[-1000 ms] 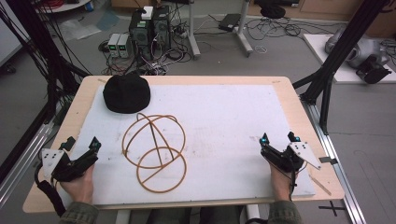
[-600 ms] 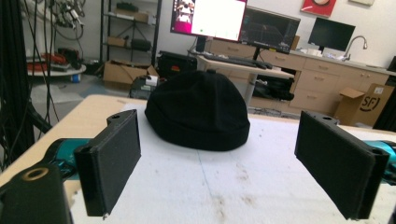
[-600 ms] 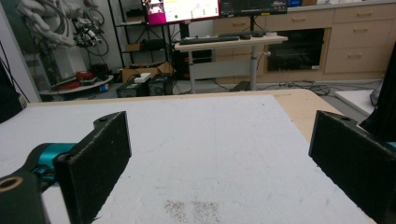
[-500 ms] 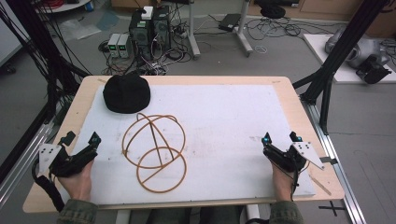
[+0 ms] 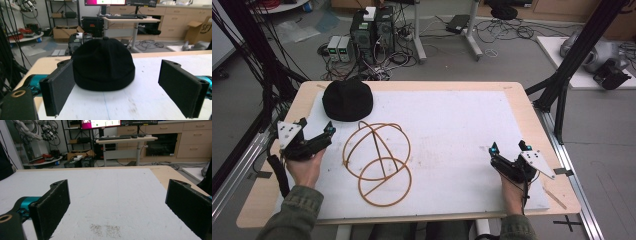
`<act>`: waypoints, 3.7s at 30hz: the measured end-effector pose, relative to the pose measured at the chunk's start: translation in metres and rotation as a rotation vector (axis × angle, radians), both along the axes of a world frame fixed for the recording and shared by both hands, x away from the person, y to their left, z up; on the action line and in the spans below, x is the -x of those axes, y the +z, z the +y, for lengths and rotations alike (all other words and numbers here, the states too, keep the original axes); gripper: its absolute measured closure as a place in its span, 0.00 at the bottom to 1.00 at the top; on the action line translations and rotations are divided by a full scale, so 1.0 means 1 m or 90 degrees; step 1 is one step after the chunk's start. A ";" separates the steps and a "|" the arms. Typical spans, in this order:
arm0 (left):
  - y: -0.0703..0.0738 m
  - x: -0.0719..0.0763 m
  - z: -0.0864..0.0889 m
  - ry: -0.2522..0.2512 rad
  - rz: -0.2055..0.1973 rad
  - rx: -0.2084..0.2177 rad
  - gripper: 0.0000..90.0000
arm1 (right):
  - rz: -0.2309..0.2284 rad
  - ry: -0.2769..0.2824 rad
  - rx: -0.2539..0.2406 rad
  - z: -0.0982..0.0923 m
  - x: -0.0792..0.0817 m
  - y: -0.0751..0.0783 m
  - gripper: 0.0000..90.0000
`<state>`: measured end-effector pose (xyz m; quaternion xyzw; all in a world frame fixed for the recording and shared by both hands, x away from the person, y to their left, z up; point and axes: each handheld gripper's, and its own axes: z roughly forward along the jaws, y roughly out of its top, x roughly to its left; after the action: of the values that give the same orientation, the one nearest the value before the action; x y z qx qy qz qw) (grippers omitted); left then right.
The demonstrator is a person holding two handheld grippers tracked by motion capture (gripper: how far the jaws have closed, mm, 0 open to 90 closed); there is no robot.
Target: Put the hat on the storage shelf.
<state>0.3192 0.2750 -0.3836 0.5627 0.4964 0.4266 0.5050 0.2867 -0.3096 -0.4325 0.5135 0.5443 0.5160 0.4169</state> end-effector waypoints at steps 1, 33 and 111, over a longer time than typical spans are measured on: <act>0.003 -0.005 -0.001 0.001 0.002 -0.002 0.16 | -0.001 -0.001 0.000 0.000 0.000 0.000 0.05; 0.010 -0.129 -0.015 -0.007 0.099 -0.023 0.17 | -0.001 0.019 0.012 0.002 -0.009 -0.001 0.05; 0.068 -0.091 -0.013 -0.119 0.007 0.031 0.97 | 0.010 0.031 0.028 0.005 -0.008 -0.003 0.05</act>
<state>0.4103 0.2624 -0.3156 0.5965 0.4547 0.3620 0.5535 0.2949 -0.3045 -0.4358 0.4948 0.5709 0.5097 0.4116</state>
